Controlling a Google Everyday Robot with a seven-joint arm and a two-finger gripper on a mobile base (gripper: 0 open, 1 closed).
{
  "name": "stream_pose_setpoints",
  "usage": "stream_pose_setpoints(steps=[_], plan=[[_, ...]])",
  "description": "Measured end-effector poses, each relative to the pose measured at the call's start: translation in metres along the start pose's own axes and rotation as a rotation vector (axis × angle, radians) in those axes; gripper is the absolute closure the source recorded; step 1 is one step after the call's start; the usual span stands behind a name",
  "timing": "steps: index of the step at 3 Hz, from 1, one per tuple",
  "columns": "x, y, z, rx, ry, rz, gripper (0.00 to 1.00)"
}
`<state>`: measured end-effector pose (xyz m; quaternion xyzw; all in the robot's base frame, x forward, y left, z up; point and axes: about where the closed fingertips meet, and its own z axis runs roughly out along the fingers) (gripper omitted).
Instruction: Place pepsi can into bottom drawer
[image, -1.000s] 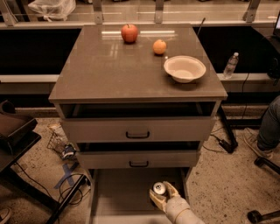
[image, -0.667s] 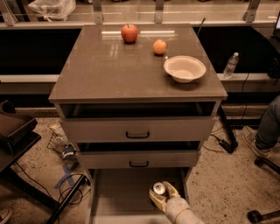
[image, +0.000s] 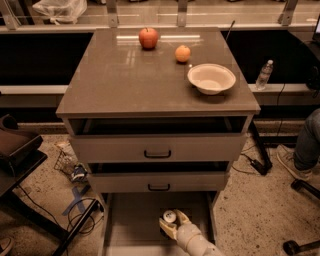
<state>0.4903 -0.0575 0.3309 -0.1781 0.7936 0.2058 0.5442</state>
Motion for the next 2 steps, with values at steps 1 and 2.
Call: stream_pose_setpoints(steps=[1, 2], plan=[[0.03, 0.007, 0.04, -0.042, 0.022, 0.002, 1.0], [0.053, 0.014, 0.069, -0.074, 0.031, 0.015, 1.0]])
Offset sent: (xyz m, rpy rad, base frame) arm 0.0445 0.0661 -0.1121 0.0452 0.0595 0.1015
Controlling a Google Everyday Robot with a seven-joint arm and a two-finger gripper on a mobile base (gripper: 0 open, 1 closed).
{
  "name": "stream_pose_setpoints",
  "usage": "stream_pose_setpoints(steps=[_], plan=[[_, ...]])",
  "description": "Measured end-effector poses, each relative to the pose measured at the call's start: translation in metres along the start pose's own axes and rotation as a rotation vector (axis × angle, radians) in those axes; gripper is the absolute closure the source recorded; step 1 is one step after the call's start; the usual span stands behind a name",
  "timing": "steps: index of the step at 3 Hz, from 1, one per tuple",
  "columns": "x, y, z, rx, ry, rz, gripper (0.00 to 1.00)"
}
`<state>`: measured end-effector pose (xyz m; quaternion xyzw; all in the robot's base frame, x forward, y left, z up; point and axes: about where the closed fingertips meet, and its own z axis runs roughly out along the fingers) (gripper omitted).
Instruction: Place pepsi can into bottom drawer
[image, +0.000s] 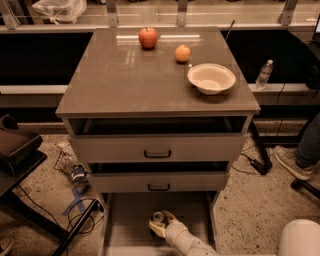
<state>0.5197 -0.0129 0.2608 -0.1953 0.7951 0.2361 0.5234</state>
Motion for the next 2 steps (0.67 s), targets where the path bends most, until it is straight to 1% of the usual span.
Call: stream_pose_setpoints(steps=[2], plan=[[0.038, -0.002, 0.039, -0.029, 0.012, 0.015, 1.0]])
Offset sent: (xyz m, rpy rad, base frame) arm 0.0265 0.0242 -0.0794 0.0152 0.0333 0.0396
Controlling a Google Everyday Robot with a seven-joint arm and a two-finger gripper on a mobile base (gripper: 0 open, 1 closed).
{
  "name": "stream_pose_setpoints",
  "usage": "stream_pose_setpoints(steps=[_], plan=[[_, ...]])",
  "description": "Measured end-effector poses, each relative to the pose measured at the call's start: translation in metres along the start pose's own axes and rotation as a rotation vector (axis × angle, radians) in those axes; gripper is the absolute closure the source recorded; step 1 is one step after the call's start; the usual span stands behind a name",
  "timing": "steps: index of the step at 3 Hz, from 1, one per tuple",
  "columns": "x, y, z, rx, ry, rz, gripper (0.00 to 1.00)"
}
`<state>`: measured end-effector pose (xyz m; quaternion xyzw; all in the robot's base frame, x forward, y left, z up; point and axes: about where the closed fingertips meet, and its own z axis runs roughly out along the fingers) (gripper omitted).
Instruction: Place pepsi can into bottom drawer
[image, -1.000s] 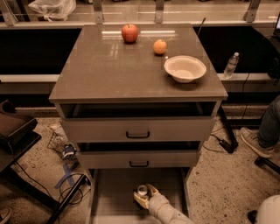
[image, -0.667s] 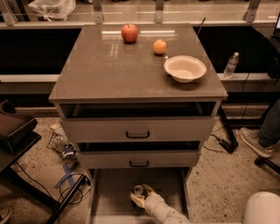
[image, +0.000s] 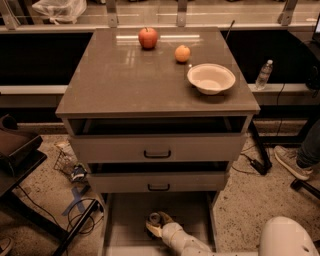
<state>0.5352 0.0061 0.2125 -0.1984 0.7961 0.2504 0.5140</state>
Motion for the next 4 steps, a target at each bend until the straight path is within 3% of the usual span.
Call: stream_pose_setpoints(steps=[1, 4], plan=[[0.0014, -0.0012, 0.0039, -0.001, -0.001, 0.0, 0.87], [-0.0002, 0.0008, 0.0065, -0.005, -0.003, 0.0, 0.18]])
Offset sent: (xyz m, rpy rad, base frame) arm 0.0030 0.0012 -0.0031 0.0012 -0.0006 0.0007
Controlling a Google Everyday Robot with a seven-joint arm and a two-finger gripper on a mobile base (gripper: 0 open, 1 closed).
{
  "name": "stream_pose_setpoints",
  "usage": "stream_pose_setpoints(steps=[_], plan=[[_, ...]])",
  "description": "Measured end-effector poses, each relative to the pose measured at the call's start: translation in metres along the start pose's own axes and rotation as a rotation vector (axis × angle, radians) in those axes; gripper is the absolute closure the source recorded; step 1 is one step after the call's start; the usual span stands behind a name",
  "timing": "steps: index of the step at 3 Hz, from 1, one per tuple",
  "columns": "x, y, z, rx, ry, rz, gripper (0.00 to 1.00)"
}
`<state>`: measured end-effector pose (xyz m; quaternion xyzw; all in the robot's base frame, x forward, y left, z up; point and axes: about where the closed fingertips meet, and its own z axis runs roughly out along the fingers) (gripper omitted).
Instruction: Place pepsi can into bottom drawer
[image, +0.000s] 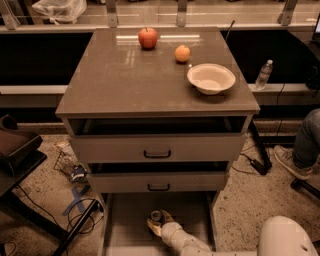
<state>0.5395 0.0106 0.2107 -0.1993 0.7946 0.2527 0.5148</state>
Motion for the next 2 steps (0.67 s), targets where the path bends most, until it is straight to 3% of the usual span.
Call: stream_pose_setpoints(steps=[1, 2], plan=[[-0.0007, 0.0007, 0.001, -0.001, -0.001, 0.0, 0.0], [-0.0007, 0.0008, 0.001, -0.001, -0.001, 0.0, 0.0]])
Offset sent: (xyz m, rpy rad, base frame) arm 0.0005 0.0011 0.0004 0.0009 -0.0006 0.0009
